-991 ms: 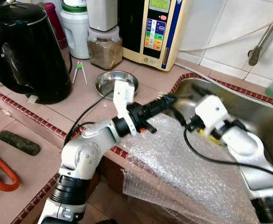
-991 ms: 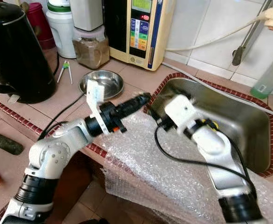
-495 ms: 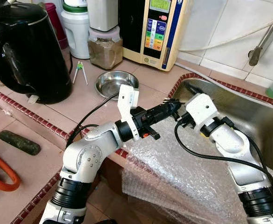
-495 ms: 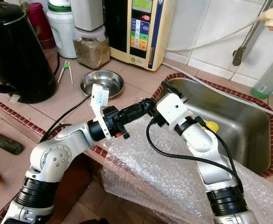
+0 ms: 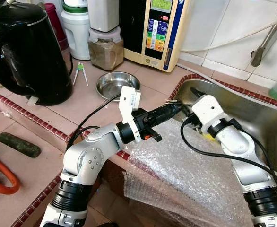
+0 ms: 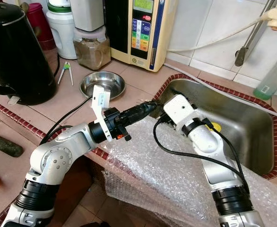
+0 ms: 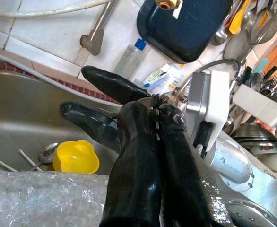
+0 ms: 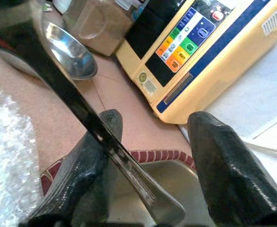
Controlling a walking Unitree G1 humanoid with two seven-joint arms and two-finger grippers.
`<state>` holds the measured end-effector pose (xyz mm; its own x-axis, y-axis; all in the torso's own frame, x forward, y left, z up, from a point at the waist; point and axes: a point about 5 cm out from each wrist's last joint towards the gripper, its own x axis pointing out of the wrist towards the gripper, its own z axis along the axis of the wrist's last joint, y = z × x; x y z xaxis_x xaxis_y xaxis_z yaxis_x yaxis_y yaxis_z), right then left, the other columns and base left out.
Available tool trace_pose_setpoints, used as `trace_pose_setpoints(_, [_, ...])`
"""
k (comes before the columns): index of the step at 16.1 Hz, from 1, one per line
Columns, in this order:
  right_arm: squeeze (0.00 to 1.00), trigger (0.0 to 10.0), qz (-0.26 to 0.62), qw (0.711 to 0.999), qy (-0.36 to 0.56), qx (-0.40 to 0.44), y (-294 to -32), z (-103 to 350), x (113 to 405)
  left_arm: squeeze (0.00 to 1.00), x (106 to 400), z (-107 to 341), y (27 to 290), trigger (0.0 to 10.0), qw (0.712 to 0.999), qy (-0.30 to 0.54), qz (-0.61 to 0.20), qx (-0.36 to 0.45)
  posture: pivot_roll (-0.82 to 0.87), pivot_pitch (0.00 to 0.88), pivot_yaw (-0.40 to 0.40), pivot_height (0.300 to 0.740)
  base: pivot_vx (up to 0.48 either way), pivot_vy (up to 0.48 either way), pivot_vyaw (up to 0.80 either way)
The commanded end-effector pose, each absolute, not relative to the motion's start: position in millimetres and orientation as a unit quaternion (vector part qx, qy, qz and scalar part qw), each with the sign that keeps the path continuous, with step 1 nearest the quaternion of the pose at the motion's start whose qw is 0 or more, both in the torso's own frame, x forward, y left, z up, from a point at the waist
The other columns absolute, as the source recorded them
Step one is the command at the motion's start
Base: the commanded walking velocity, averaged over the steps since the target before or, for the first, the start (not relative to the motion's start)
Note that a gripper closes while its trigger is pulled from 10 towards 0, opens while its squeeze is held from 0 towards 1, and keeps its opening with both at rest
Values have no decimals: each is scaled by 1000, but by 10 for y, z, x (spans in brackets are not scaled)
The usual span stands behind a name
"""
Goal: Kitchen organization
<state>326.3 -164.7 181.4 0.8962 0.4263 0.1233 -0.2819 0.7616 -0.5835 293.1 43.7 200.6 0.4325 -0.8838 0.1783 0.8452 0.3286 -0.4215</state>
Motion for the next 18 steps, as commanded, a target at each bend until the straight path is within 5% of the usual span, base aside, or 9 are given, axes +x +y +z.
trace_pose_setpoints(1, [0, 0, 176, 933, -132, -286, -1695, 1855, 3285, 0, 2899, 2029, 419, 0, 813, 36, -536, -225, -9, 66, -35, 740, 0, 0, 0])
trace_pose_setpoints(8, [0, 0, 173, 937, -133, -274, -1705, 1864, 3288, 0, 2920, 2024, 422, 0, 818, 34, -531, -218, -3, 61, -36, 740, 0, 0, 0])
trace_pose_setpoints(9, [0, 0, 173, 937, -134, -271, -1698, 1866, 3288, 0, 2924, 2021, 428, 3176, 820, 33, -529, -216, 1, 61, -36, 740, 0, 0, 0])
trace_pose_setpoints(10, [0, 0, 173, 937, -134, -270, -1695, 1868, 3289, 0, 2927, 2010, 433, 3882, 823, 34, -526, -211, 5, 64, -35, 740, 0, 0, 0])
trace_pose_setpoints(11, [0, 0, 175, 938, -134, -269, -1690, 1870, 3290, 0, 2931, 2004, 441, 6039, 825, 35, -523, -209, 5, 64, -35, 740, 0, 0, 0])
trace_pose_setpoints(12, [0, 0, 176, 937, -135, -268, -1684, 1873, 3292, 0, 2940, 1988, 457, 10000, 829, 37, -518, -208, 7, 65, -33, 740, 0, 0, 0])
trace_pose_setpoints(15, [0, 0, 175, 938, -138, -267, -1668, 1880, 3299, 0, 2966, 1931, 501, 10000, 841, 41, -504, -192, 11, 65, -27, 740, 0, 0, 0])
trace_pose_setpoints(16, [0, 0, 175, 938, -139, -266, -1661, 1878, 3297, 1000, 2985, 1917, 510, 10000, 845, 43, -497, -193, 11, 65, -25, 740, 0, 0, 0])
trace_pose_setpoints(18, [0, 0, 177, 937, -138, -267, -1652, 1864, 3286, 1000, 2989, 1898, 510, 10000, 844, 46, -498, -193, 11, 66, -24, 740, 0, 0, 0])
